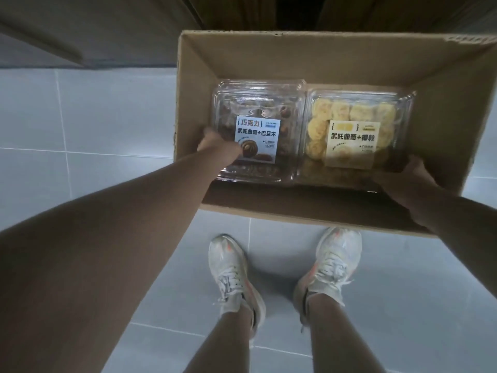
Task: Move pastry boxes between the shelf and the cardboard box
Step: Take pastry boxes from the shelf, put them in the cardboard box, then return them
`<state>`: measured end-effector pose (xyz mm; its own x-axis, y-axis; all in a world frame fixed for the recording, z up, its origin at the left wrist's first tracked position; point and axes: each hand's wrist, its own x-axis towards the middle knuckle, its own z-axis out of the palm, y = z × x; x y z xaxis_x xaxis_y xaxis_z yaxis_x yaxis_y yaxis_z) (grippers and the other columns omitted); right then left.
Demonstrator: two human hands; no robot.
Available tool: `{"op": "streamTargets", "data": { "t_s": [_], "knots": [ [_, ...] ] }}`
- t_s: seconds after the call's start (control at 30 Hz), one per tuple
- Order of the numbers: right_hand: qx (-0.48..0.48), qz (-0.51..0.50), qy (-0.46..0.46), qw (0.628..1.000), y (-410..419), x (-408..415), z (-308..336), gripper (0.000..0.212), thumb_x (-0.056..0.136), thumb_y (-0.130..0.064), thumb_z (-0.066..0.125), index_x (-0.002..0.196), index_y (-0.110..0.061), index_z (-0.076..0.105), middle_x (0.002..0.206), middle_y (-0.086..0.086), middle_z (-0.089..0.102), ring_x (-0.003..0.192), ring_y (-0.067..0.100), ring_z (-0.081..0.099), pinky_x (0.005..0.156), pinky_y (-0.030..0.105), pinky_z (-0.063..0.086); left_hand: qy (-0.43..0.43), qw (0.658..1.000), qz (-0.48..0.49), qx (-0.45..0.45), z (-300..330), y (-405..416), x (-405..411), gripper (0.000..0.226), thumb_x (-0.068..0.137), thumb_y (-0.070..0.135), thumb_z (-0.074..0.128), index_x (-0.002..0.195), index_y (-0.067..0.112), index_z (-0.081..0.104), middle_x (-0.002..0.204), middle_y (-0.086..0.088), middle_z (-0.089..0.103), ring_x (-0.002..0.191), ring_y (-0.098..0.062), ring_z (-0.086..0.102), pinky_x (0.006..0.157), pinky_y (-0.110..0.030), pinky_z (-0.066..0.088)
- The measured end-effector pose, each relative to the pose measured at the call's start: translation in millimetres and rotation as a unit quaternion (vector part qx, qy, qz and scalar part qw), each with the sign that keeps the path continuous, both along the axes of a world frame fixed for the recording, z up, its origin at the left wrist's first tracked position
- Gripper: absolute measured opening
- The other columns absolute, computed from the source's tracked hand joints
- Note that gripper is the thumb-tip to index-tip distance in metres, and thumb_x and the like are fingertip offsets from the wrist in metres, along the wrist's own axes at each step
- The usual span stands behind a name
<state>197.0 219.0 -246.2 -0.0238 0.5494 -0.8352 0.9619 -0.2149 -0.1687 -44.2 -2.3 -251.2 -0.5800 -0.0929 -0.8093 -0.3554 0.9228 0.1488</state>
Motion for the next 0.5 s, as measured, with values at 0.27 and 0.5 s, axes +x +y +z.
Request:
{"op": "streamTargets", "data": {
  "t_s": [0.27, 0.5],
  "knots": [
    [-0.042, -0.105, 0.052, 0.992, 11.7, -2.3, -51.1, 0.116, 0.031, -0.043, 0.096, 0.135, -0.013, 0.053, 0.122, 0.011, 0.066, 0.108, 0.033, 0.065, 0.097, 0.049, 0.054, -0.06, 0.996, 0.03, 0.056, -26.9, -22.8, -6.3, 0.078, 0.077, 0.006, 0.083, 0.146, 0.018, 0.05, 0.136, -0.003, 0.065, 0.107, -0.02, 0.056, 0.091, -0.029, 0.041],
    [-0.008, -0.117, 0.048, 0.992, -5.9, -15.3, 4.0, 0.107, 0.033, -0.047, 0.087, 0.126, -0.006, 0.056, 0.119, 0.014, 0.066, 0.104, 0.033, 0.066, 0.095, 0.048, 0.055, -0.069, 0.995, 0.03, 0.063, 13.3, -10.7, -8.2, 0.081, 0.075, 0.014, 0.087, 0.143, 0.015, 0.043, 0.123, -0.002, 0.064, 0.1, -0.019, 0.059, 0.088, -0.039, 0.051]
  ]
}}
